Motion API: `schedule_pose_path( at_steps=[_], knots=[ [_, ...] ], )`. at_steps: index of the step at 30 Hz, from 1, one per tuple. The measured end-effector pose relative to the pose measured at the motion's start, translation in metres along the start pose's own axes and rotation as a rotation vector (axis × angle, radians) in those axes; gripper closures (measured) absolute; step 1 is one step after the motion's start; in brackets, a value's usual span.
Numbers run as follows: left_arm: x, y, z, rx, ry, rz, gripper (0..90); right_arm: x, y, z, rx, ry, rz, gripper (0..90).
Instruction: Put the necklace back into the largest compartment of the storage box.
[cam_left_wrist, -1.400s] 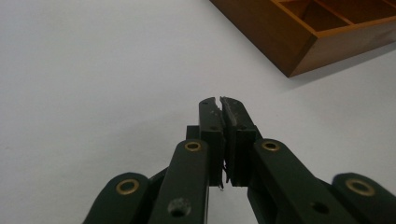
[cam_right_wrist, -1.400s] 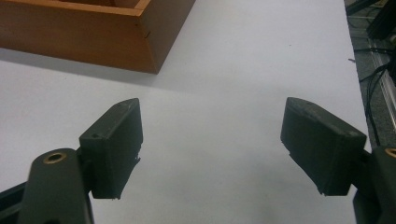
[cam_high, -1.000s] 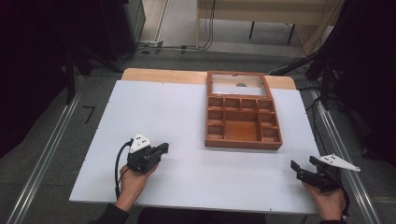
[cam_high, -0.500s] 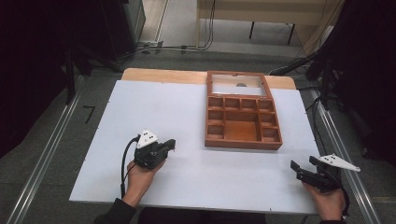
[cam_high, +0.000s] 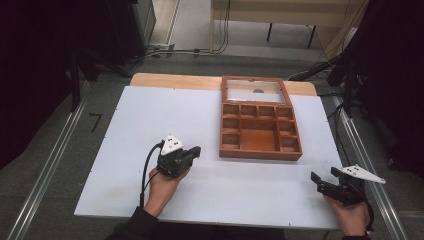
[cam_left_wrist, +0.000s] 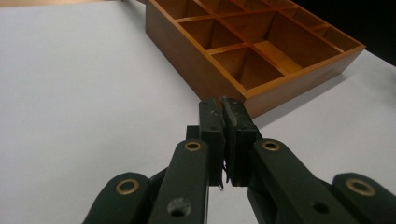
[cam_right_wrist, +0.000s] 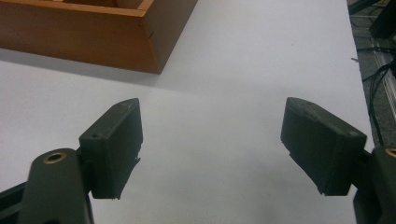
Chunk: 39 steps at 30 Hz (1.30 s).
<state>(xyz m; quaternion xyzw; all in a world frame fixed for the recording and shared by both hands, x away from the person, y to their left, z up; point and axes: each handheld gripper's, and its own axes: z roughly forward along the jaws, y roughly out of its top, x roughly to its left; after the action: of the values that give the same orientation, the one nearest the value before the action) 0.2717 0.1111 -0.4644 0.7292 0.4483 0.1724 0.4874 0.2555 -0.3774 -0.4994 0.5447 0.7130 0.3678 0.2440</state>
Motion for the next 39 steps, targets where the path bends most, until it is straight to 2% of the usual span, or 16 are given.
schedule_pose_path(
  at_steps=[12,26,39],
  knots=[
    [-0.018,0.014,0.018,-0.001,-0.037,0.025,87.7,0.001,0.001,0.002,0.005,0.004,-0.005,19.2],
    [-0.028,0.025,0.029,-0.003,-0.054,0.03,87.7,0.002,0.001,0.002,0.006,0.01,-0.006,19.2],
    [-0.038,0.037,0.041,-0.008,-0.052,0.05,87.8,0.002,0.001,0.003,0.006,0.012,-0.008,19.2]
  ],
)
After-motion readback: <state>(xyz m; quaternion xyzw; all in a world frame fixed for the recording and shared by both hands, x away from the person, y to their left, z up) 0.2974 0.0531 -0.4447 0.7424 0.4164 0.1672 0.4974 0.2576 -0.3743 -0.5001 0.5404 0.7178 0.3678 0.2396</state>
